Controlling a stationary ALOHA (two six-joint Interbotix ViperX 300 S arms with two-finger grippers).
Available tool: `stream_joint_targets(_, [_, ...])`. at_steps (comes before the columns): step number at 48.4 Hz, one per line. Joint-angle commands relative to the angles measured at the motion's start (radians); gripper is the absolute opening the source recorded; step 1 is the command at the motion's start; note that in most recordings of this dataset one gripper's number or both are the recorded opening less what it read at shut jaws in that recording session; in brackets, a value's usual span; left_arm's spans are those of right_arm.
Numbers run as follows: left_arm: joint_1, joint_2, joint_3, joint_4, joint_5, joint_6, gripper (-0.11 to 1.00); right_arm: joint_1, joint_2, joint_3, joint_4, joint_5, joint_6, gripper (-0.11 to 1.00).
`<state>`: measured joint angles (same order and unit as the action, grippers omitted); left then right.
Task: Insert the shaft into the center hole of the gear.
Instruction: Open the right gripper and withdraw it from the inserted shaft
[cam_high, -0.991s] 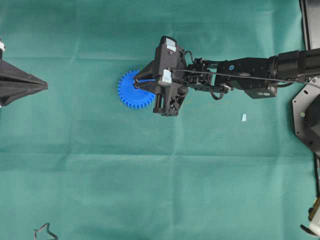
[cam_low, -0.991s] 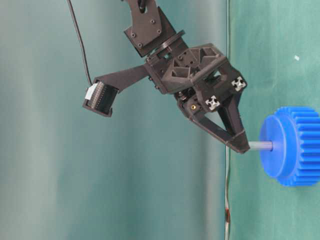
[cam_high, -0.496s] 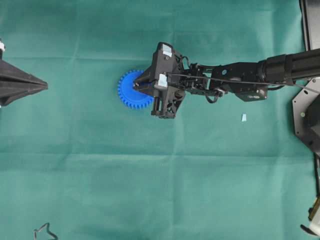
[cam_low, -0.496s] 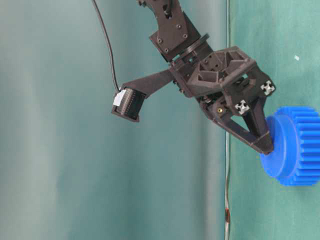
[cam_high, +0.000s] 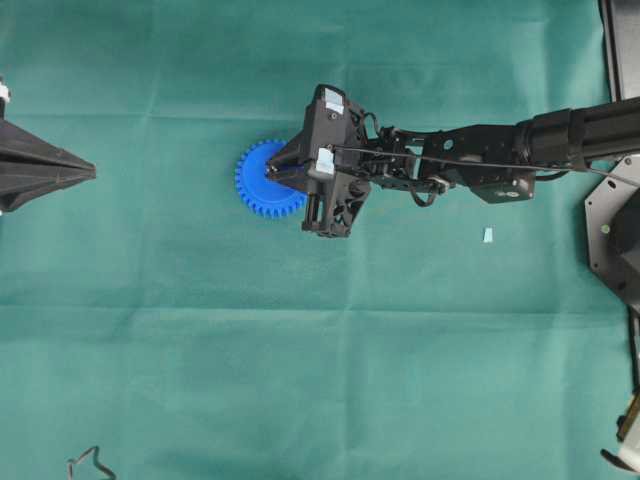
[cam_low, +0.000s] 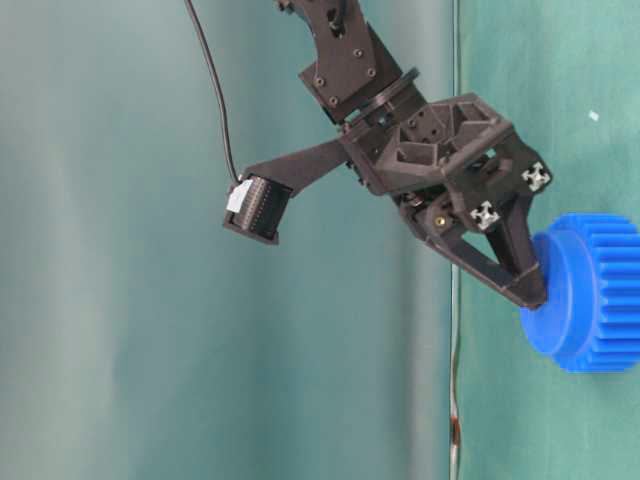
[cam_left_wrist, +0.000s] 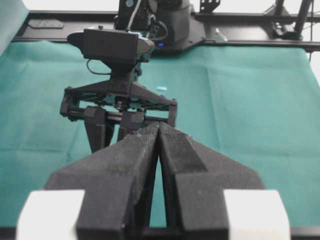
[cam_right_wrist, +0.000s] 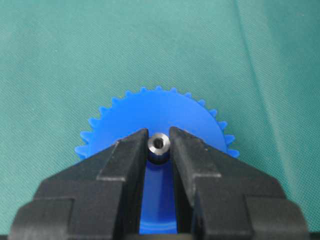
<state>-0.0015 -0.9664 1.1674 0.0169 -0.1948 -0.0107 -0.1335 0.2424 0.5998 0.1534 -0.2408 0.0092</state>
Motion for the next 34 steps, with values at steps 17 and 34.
stream_joint_targets(17, [0.000,0.006,-0.026,0.002,0.008,0.000,0.00,0.000,-0.138,-0.005,-0.003,0.040,-0.009,0.92])
stream_joint_targets(34, [0.000,0.005,-0.026,0.002,0.006,0.000,0.00,0.000,-0.399,0.072,-0.029,0.087,-0.023,0.86])
